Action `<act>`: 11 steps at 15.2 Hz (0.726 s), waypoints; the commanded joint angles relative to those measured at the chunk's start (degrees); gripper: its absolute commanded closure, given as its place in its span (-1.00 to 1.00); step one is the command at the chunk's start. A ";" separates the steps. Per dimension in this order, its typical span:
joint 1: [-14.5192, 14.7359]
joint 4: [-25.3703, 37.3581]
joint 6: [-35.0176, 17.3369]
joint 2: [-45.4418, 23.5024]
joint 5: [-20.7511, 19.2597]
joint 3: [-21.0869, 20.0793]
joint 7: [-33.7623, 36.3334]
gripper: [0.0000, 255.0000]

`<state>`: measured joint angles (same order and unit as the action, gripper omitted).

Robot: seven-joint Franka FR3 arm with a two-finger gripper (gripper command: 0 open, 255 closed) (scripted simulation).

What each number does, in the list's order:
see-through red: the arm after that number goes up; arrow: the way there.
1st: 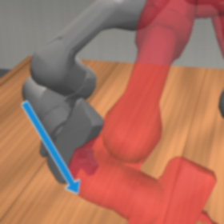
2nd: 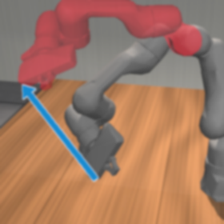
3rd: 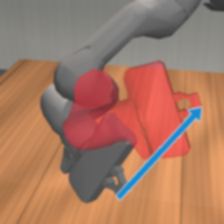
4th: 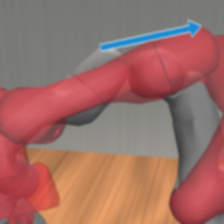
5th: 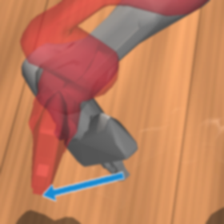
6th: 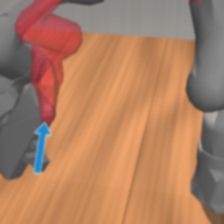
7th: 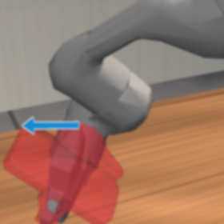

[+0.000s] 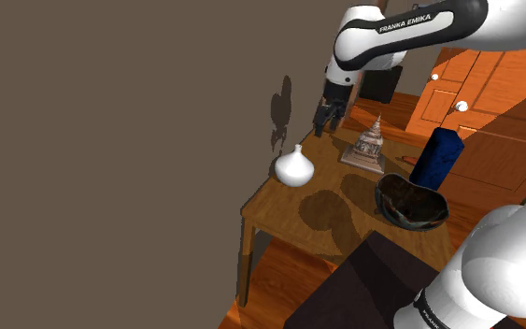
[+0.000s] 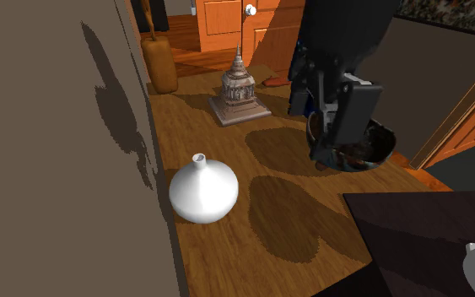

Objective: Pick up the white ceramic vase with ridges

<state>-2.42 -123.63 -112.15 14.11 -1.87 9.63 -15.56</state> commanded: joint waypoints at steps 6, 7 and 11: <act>-1.14 10.38 -3.71 -15.64 2.73 2.68 -5.48 -1.00; -1.41 12.17 -3.96 -17.94 3.25 2.90 -6.22 -1.00; -2.79 20.19 -4.23 -27.27 5.42 3.40 -9.00 -1.00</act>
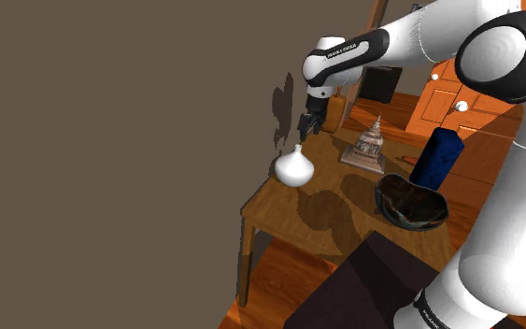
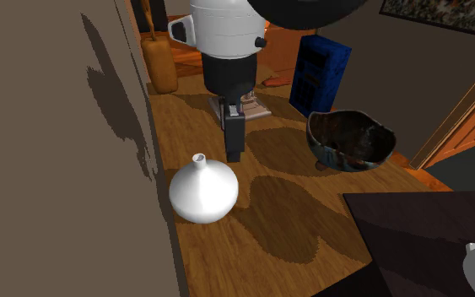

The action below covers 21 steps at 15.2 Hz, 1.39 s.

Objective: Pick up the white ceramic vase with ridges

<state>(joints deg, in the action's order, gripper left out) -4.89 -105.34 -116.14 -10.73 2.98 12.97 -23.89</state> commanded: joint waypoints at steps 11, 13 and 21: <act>-4.20 20.09 0.72 -21.44 4.12 -0.54 -4.43 -1.00; -4.22 19.43 -0.50 -22.02 4.27 -0.62 -4.52 -1.00; -4.34 18.86 -2.03 -22.98 4.50 -0.74 -4.70 1.00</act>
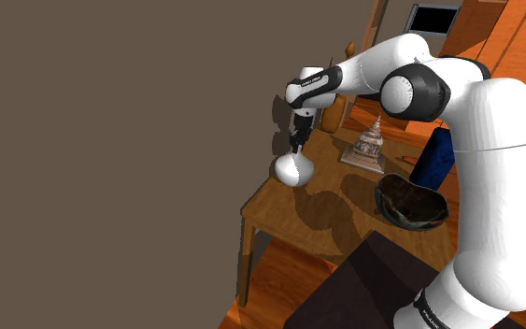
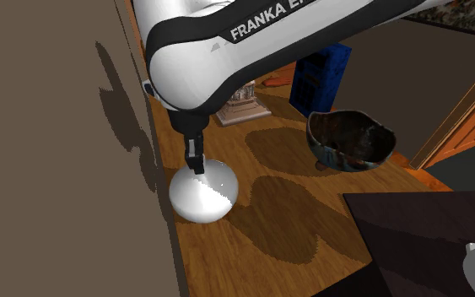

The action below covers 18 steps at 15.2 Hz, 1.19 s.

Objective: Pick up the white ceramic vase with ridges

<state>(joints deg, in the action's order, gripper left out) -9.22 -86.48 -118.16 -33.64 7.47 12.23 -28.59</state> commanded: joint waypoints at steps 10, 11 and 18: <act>0.13 1.04 2.40 1.31 -0.33 0.18 0.24 1.00; 0.14 1.39 3.01 1.59 -0.40 0.22 0.29 1.00; 0.15 4.27 7.51 3.25 -0.83 0.46 0.58 1.00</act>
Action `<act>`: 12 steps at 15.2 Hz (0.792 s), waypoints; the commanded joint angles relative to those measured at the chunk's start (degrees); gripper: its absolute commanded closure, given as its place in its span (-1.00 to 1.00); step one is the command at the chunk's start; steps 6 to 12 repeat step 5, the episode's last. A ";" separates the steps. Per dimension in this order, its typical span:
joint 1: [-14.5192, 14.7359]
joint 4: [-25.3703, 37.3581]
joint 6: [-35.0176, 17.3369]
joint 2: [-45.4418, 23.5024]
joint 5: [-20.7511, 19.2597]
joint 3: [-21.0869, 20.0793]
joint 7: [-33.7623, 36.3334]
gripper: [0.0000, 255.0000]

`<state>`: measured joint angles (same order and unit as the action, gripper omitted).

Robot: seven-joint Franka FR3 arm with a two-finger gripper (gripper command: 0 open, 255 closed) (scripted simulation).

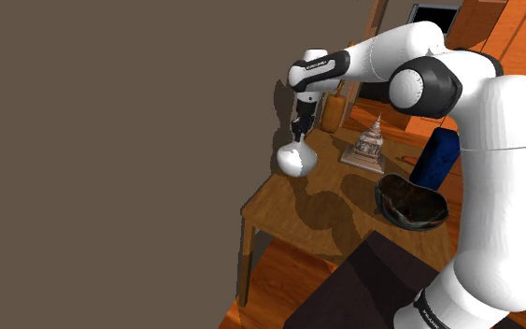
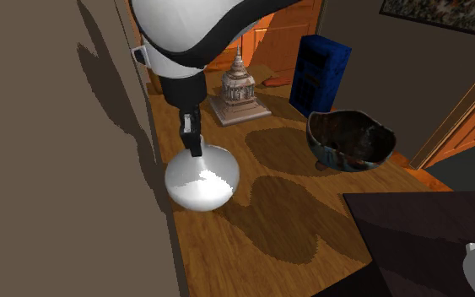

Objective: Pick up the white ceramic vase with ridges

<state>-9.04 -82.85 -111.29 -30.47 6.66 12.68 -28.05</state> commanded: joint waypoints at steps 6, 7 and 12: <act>-0.05 2.20 2.76 0.64 -0.19 0.11 0.15 1.00; -0.05 2.20 2.76 0.64 -0.19 0.11 0.15 1.00; -0.05 2.20 2.76 0.64 -0.19 0.11 0.15 1.00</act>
